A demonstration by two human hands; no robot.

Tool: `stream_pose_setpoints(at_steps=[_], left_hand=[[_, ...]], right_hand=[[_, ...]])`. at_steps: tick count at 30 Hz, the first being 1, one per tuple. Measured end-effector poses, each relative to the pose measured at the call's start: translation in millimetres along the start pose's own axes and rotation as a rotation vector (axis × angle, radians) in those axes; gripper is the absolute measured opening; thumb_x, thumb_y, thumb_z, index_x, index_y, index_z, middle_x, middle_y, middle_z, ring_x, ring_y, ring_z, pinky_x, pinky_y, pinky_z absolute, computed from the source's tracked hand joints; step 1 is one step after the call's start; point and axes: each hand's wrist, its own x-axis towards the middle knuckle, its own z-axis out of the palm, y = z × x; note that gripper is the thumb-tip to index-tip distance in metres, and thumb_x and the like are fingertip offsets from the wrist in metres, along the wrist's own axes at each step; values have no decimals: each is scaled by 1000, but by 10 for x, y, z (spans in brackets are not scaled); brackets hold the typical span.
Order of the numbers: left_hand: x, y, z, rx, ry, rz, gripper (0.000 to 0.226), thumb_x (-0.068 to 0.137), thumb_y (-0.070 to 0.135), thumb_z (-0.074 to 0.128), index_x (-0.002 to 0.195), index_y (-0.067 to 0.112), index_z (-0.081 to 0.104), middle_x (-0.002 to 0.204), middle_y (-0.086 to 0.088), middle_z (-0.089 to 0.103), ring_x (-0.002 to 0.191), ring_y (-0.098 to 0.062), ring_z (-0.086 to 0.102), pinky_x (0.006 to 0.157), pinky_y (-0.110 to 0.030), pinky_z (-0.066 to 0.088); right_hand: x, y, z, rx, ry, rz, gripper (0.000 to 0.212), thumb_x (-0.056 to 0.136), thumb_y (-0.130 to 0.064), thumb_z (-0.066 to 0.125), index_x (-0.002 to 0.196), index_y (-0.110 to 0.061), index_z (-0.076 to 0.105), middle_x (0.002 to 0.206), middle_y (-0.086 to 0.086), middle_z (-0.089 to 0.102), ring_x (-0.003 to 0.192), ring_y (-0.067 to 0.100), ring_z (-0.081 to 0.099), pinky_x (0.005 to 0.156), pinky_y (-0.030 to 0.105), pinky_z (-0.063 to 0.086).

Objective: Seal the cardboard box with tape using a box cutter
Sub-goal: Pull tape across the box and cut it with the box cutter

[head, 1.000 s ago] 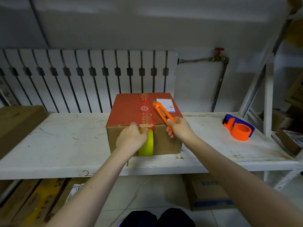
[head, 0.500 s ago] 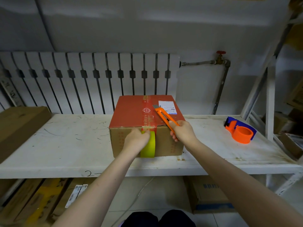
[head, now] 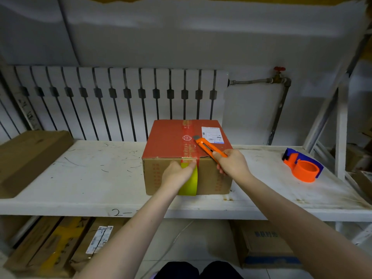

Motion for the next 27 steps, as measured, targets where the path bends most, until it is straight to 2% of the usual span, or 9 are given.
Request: stream_pose_setpoints(at_steps=[2, 5, 8, 10, 13, 18, 23, 25, 27], left_hand=[[-24, -10, 13, -73, 17, 5, 44, 84, 51, 58, 104, 12, 52, 116, -8, 58, 114, -32, 54, 96, -40, 45], [-78, -44, 40, -187, 11, 16, 25, 80, 41, 63, 81, 17, 55, 97, -6, 61, 103, -31, 59, 92, -39, 47], [-129, -90, 68, -301, 18, 32, 25, 74, 37, 62, 87, 16, 65, 92, -8, 69, 93, -29, 64, 90, -40, 50], [-166, -115, 96, -363, 21, 56, 19, 81, 26, 62, 92, 11, 67, 88, -10, 71, 85, -29, 66, 83, -39, 51], [-209, -179, 153, -460, 25, 90, 15, 86, 18, 61, 93, 5, 64, 72, -8, 66, 60, -21, 64, 67, -37, 55], [-233, -312, 212, -391, 171, 96, 28, 79, 32, 70, 91, 14, 52, 77, 2, 60, 78, -22, 61, 81, -42, 50], [-91, -540, 384, -487, 135, 8, 53, 49, 60, 66, 84, 27, 44, 89, -11, 68, 79, -36, 69, 78, -55, 55], [-48, -572, 396, -467, 117, -13, 58, 46, 61, 67, 87, 28, 44, 92, -11, 68, 81, -37, 69, 80, -54, 55], [-74, -505, 347, -479, 82, -30, 62, 50, 56, 71, 96, 22, 46, 94, -10, 68, 82, -35, 69, 83, -50, 55]], right_hand=[[-6, -37, 14, -165, 31, -63, 34, 92, -37, 50, 70, -12, 56, 61, 2, 59, 57, 19, 57, 50, 26, 41], [-39, -123, 70, -456, 134, -213, 28, 94, -39, 44, 88, -12, 53, 73, 1, 54, 64, 22, 53, 53, 29, 37], [-14, -235, 118, -469, 171, -338, 25, 95, -38, 43, 89, -14, 49, 76, 0, 51, 67, 23, 51, 53, 29, 33], [34, -278, 156, -388, 51, -376, 24, 95, -37, 43, 87, -16, 49, 77, 2, 53, 68, 23, 52, 54, 30, 33], [74, -274, 224, -267, -144, -357, 23, 97, -36, 42, 85, -17, 47, 76, 6, 57, 71, 26, 55, 59, 32, 36], [123, -270, 269, -404, -163, -374, 29, 97, -39, 38, 88, -13, 48, 82, 11, 59, 75, 30, 56, 60, 34, 37], [102, -252, 356, -447, -148, -386, 26, 96, -38, 41, 88, -13, 48, 81, 12, 58, 74, 32, 54, 63, 34, 37], [111, -255, 345, -438, -149, -384, 27, 96, -37, 41, 88, -13, 47, 80, 12, 58, 73, 32, 54, 63, 34, 37], [123, -244, 338, -432, -159, -389, 27, 96, -37, 41, 89, -13, 48, 81, 12, 60, 73, 31, 56, 62, 34, 39]])
